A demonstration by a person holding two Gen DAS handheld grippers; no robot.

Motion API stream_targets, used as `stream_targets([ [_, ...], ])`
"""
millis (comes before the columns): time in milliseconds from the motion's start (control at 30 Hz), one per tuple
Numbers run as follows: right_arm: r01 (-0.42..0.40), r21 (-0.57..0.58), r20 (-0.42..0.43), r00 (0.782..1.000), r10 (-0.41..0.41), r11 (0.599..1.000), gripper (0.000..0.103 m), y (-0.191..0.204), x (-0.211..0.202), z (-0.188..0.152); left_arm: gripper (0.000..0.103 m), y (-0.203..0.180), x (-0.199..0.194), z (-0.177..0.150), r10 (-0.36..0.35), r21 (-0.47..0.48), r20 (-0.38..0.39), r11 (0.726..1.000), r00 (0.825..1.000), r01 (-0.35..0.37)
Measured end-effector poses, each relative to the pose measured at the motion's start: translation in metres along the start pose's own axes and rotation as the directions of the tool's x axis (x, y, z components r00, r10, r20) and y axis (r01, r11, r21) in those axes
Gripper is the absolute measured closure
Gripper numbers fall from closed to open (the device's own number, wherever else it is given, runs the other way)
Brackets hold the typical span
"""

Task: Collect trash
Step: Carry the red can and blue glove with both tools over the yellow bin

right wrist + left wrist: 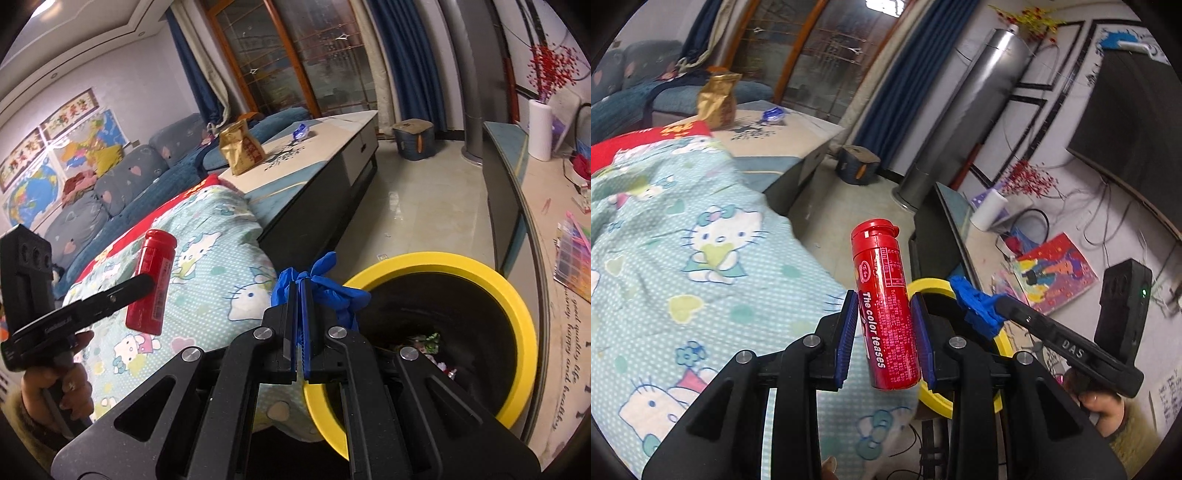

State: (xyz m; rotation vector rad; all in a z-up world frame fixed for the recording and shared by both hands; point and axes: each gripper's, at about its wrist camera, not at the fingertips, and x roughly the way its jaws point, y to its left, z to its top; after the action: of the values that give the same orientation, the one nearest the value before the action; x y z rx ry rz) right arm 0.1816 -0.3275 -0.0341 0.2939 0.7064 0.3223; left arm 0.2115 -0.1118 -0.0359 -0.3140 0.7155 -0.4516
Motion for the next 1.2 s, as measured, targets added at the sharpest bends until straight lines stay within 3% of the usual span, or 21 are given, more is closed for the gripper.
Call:
stream_targets([
  [600, 0.08, 0.133, 0.038, 0.996, -0.086, 0.988, 0.103, -0.058, -0.03, -0.008, 0.075, -0.081, 0.021, -0.029, -0.098, 0.163, -0.073, 0.981, 0.992, 0.109],
  [1200, 0.1, 0.243, 0.016, 0.994, -0.107, 0.965, 0.103, -0.102, -0.033, -0.019, 0.075, -0.125, 0.048, -0.061, -0.13, 0.278, -0.147, 0.946, 0.98, 0.167],
])
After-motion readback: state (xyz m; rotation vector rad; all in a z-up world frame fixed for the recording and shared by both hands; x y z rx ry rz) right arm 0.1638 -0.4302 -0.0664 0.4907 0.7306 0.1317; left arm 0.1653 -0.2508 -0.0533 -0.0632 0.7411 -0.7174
